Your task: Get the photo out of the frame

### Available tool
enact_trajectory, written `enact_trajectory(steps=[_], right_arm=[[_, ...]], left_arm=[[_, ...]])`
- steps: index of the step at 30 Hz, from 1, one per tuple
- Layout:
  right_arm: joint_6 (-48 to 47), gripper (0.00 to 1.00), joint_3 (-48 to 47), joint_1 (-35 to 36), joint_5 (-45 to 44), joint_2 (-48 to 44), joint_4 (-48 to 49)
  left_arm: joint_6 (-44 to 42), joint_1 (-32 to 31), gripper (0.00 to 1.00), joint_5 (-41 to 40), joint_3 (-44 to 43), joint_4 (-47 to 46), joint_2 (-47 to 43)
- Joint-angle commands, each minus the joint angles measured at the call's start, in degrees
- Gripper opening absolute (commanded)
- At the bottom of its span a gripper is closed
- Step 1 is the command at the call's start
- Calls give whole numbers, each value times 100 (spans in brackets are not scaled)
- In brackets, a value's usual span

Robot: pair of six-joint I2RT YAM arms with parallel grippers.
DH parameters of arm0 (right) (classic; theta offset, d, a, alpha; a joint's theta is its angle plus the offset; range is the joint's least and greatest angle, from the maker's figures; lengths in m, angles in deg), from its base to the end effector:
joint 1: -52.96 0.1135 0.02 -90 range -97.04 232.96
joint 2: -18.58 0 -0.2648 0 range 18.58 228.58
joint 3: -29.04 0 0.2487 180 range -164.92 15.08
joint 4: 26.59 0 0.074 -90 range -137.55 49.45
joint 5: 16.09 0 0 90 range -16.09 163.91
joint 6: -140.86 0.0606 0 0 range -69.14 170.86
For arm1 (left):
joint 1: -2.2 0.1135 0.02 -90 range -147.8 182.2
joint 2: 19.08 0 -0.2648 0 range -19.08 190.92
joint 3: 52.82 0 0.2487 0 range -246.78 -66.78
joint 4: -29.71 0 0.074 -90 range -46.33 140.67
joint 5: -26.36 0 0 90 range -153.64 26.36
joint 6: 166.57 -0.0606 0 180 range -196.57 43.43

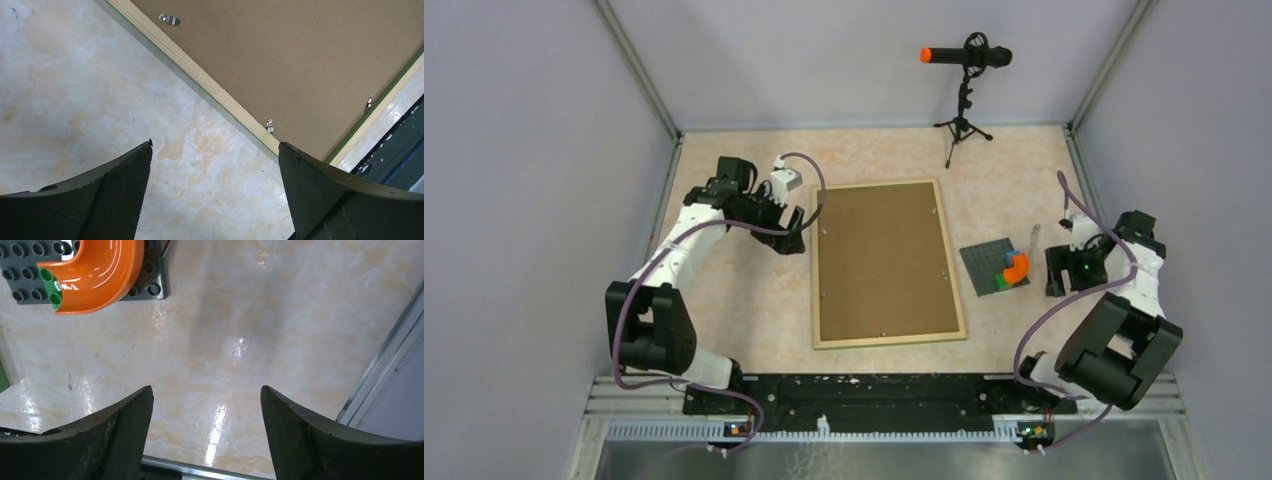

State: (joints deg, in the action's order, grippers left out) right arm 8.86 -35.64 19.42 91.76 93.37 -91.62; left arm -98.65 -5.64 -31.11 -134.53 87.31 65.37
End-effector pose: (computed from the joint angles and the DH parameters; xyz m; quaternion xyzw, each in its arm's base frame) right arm 0.2012 -0.1111 0.1981 -0.0923 0.9754 0.0434 0.1952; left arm 0.2974 -0.0738 0.2565 0.3088 0.8780 -0.2382 0.2774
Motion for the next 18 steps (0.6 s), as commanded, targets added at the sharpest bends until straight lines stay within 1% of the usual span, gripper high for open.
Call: enact_trajectory(steps=[1,7,10,14,18], right_arm=[[181,76,-284,-21,205,292,711],[1431,64,-1368,-20,953,1266,855],[2120,59,-1754,62,1105,1715,1033],[2694,53,-1866,406,945,1959,1382],[3142,51,-1885,810,530,2130,1818]], left_arm=[[122,-52,99,-50,-106,-28,-3],[181,-60,99,-111,-178,-114,-119],[246,-65,99,-98,-176,-183,-223],[374,-60,99,-103,-197,-256,-318],[530,-61,99,-225,-208,-348,-359]])
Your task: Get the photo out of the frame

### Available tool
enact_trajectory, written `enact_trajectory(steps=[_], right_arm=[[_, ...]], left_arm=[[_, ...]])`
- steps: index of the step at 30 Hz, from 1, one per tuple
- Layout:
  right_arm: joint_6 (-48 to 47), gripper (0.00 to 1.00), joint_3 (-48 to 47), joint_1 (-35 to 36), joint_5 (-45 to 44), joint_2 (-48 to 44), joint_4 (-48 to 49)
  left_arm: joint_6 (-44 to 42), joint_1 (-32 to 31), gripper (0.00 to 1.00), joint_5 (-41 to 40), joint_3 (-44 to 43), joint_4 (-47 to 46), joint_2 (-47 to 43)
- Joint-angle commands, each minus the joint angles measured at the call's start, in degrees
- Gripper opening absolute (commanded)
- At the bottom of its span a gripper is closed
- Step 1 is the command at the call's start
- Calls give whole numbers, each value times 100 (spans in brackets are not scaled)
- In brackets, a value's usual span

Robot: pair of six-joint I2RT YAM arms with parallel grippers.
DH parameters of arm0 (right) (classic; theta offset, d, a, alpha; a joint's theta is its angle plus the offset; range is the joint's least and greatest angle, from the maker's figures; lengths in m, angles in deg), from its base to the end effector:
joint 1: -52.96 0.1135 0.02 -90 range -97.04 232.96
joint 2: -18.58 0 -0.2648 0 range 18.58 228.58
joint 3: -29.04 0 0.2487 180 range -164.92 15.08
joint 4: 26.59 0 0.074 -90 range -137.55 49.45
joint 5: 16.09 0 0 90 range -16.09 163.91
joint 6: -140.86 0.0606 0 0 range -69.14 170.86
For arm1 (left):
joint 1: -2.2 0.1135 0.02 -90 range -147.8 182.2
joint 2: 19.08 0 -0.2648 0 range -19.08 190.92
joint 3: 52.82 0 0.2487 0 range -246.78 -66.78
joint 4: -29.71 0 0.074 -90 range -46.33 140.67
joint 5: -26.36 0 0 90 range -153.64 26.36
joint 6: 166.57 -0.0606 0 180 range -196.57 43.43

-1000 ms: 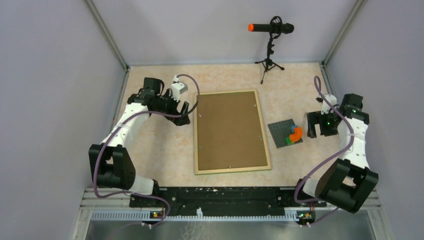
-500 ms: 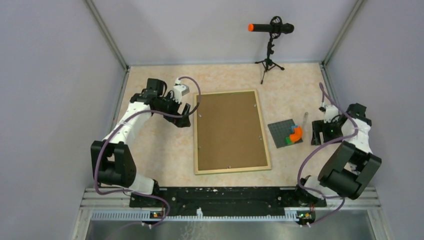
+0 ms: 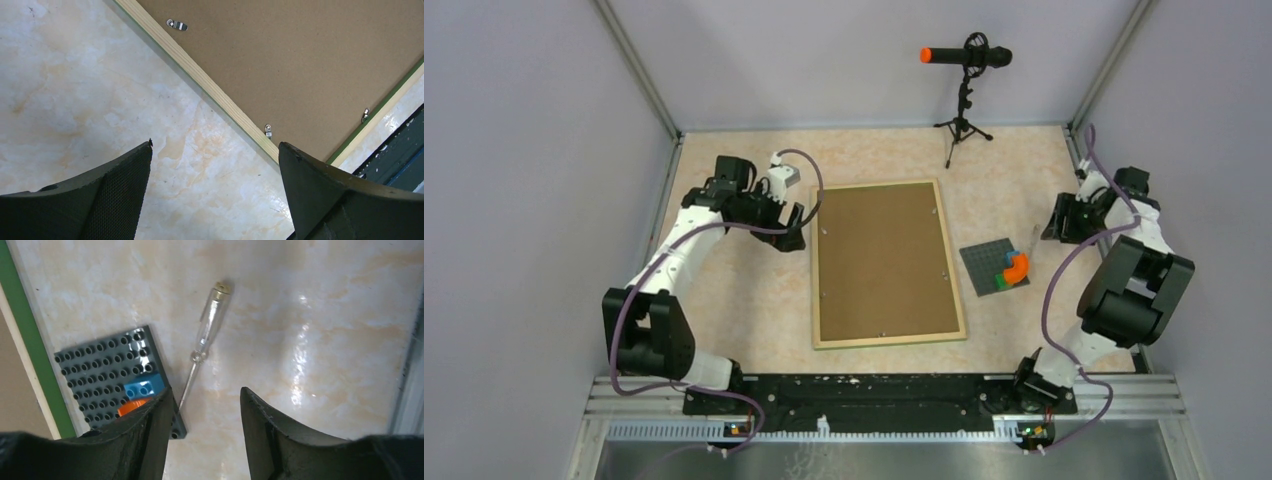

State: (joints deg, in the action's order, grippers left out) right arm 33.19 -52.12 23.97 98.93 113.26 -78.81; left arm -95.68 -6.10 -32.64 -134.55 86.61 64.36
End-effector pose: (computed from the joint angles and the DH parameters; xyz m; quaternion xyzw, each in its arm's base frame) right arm 0.3067 -0.1406 0.2017 0.0488 0.9543 0.1132 0.2722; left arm 0.2962 -0.0748 0.2616 0.2900 0.8842 -0.2316 0.2838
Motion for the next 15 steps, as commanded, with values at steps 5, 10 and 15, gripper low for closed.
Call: enact_trajectory(steps=[5,10,15], right_arm=[[1051,46,-498,574,-323,592,564],[1158,41,-461,674,-514,783,637],[1136,38,-123,938,-809,815,803]], left_arm=[[288,-15,99,17,-141,-361,-421],[321,-14,99,126,-7,-451,-628],[337,-19,99,124,83,-536,-766]])
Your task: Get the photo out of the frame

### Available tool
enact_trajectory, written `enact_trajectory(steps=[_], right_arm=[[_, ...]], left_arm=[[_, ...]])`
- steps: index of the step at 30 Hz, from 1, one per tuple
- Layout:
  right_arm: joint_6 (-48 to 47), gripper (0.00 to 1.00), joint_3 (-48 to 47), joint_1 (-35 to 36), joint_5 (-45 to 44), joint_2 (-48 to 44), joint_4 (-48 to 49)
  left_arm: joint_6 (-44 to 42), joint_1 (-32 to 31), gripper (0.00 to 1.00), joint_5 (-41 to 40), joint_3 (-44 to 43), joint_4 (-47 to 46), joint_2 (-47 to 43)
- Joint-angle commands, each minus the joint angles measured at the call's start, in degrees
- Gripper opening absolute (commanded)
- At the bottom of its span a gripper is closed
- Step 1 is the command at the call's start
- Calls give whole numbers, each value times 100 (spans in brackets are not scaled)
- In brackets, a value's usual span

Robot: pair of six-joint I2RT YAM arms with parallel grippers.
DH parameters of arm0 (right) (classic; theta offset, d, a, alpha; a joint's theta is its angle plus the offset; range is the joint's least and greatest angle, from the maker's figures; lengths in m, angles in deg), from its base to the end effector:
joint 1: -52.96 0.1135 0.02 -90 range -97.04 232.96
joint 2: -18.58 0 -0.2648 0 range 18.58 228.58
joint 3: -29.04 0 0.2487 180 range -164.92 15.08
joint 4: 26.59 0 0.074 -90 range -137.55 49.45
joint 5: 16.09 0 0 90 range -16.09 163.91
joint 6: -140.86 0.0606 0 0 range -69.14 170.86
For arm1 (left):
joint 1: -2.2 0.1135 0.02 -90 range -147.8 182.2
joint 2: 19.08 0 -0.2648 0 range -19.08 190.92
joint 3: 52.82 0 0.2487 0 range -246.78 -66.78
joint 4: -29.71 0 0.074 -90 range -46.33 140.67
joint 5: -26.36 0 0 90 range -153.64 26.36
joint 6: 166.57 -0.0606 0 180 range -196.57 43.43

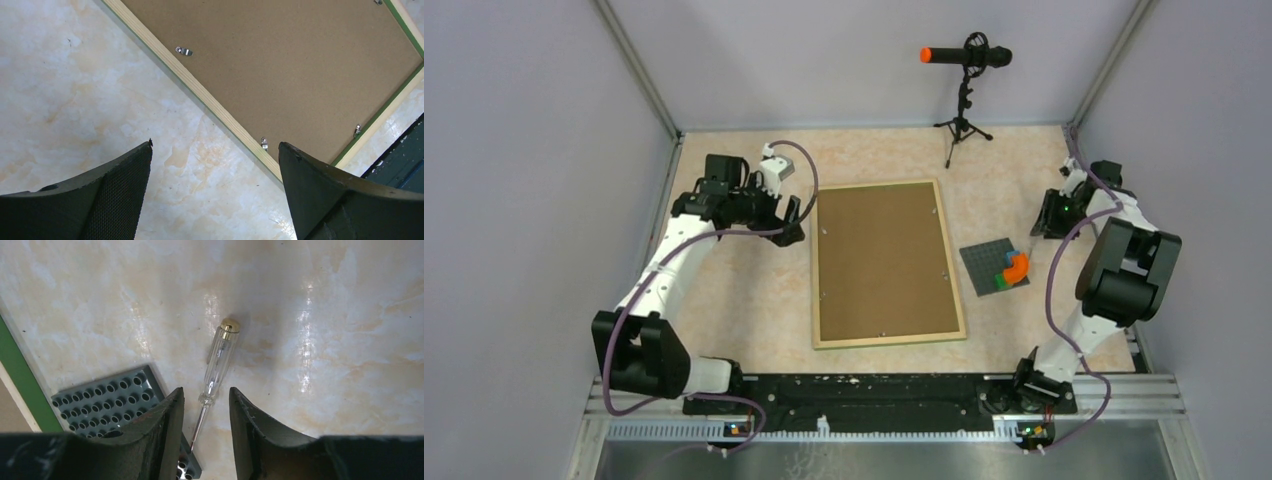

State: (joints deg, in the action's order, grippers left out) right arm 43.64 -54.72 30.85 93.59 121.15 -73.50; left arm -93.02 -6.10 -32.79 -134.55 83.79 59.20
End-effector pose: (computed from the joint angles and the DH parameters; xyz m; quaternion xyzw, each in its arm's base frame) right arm 0.3476 -0.1192 0.1723 0.0892 0.9598 0.1092 0.2428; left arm 0.2868 -0.0732 0.2903 0.2820 0.8674 -0.2267 0.3417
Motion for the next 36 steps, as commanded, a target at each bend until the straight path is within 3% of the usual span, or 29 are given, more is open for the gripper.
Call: enact_trajectory(steps=[1,11,18,20,29,36], right_arm=[[94,38,200,285,-339,41,313],[-36,32,539,365,-863,342,539],[-191,5,468,353,-910,265,363],[-265,0,231,311,-873,135,193],[-1284,0,-1866,187,111,-438,-1275],[-1889,0,-3108,1177,1223,-1082,-2287]], left_arm=[[59,-15,99,147,106,-265,-270],[93,-15,99,127,141,-314,-472],[95,-19,99,84,148,-340,-523],[113,-14,99,73,127,-374,-516],[69,-6,99,293,-709,44,-156],[488,-7,99,893,-945,-557,-596]])
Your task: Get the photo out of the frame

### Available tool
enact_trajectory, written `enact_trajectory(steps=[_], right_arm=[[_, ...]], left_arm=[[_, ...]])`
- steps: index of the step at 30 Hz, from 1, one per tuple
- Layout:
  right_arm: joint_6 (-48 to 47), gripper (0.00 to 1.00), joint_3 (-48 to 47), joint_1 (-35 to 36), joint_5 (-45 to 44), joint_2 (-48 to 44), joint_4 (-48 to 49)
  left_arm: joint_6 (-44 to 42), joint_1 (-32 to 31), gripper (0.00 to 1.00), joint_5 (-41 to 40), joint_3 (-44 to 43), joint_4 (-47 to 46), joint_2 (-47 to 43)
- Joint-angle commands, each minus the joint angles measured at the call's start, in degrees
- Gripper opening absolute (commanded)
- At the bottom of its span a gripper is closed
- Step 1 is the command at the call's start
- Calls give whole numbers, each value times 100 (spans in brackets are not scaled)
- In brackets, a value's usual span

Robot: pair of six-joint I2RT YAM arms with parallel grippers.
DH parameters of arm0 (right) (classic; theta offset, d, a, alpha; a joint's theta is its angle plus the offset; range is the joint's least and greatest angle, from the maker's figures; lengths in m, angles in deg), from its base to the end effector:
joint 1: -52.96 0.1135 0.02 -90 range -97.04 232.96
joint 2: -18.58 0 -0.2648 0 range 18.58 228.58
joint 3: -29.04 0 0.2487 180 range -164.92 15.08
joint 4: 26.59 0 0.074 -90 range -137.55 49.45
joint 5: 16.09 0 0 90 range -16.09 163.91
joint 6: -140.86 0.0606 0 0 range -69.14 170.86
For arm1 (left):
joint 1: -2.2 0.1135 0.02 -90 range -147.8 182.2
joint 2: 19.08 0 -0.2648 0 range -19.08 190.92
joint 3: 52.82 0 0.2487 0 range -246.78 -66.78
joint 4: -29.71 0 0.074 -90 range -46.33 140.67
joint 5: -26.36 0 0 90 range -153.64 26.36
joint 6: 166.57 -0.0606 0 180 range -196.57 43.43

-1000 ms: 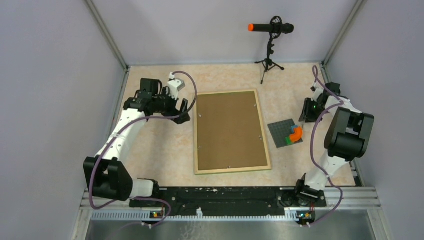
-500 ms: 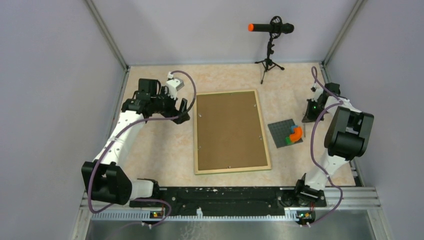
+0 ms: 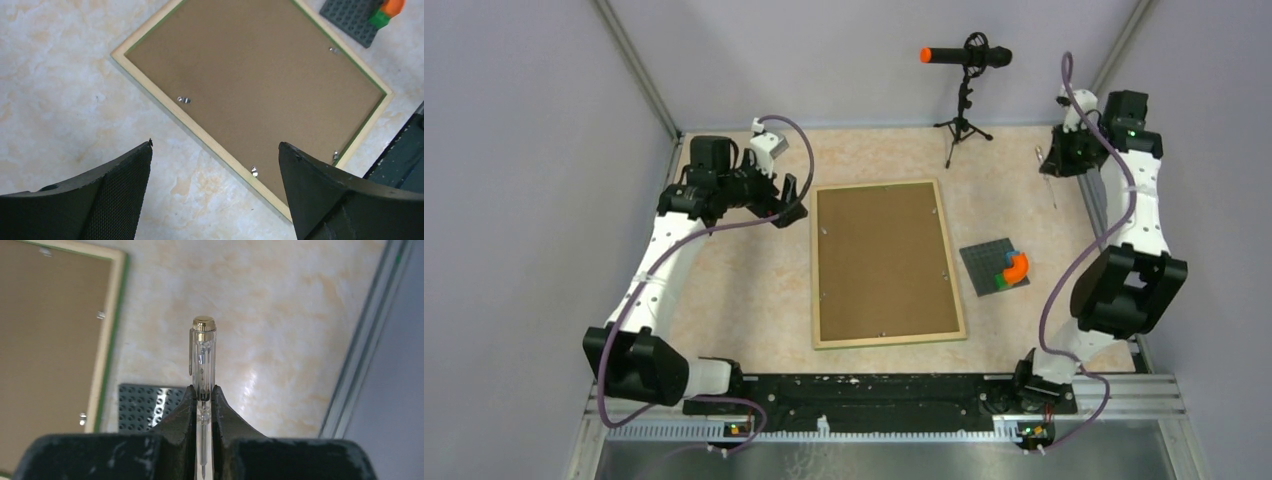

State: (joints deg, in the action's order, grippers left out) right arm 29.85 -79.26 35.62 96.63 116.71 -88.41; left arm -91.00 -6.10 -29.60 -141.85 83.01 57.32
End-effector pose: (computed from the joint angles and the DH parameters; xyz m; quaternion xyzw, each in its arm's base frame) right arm 0.3724 -0.0918 0.3177 -0.0943 0.9235 0.0700 0.3653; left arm 0.2866 -0.0761 0.3443 0.2910 0.8279 -0.2443 0.4127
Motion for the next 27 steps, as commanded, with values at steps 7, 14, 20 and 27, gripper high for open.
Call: enact_trajectory(steps=[7,14,20,27], right_arm=[[-390,1,-1273,2727,1236,-997,-1228],[-453,1,-1224,4745,467,-1067,-1061],[-702,0,-1200,5795,-470,-1002,-1044],[-862,0,-1032,6531,-1247,-959,-781]], left_arm=[[1296,-6,99,1676,-913,-290,-208],[3949,-22,99,2902,-226,-2058,-219],[4922,-394,95,3011,301,-2993,-266],[5711,-621,80,3212,1188,-3889,-245]])
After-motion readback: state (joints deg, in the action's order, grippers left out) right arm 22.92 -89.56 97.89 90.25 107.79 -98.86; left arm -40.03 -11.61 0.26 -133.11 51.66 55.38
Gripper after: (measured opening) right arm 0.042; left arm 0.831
